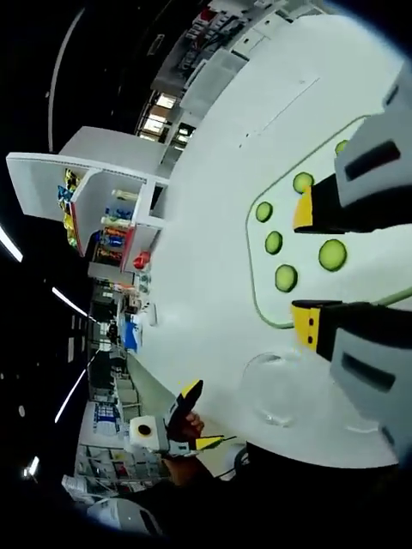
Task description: Open the petri dish lid, add cucumber slices into the petri dish, and close the lid
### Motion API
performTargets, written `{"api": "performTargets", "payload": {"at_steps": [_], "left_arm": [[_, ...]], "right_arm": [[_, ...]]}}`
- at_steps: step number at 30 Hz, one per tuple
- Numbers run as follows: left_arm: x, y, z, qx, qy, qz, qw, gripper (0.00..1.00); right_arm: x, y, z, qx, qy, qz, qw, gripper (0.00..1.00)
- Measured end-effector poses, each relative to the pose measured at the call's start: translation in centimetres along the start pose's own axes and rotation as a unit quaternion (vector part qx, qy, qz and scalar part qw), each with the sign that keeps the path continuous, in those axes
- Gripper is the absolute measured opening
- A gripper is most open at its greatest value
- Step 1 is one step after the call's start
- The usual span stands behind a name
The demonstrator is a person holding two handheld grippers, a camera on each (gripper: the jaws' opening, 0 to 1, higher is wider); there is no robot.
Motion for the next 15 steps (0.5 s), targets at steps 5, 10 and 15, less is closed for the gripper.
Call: {"api": "performTargets", "payload": {"at_steps": [5,10,15], "left_arm": [[0.0,-0.2,-0.2,0.001,0.001,0.000,1.0000,0.65],[0.0,-0.4,-0.4,0.004,0.001,-0.004,1.0000,0.65],[-0.1,-0.6,-0.6,0.005,0.001,-0.005,1.0000,0.65]], "right_arm": [[0.6,1.1,0.5,0.011,-0.025,-0.006,0.9996,0.31],[0.8,2.4,0.9,0.013,-0.050,-0.010,0.9986,0.33],[1.1,3.3,1.3,0.014,-0.069,-0.015,0.9974,0.32]]}}
Point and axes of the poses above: the point that each gripper's makers call its tool centre point, and the gripper's own axes: z roughly forward along the fingers, y roughly to its right, x roughly out of its top, the point moved 6 cm from there along -z, roughly backward along the fingers, and after that the axes turned 15 degrees about x, right-handed, at the moved point
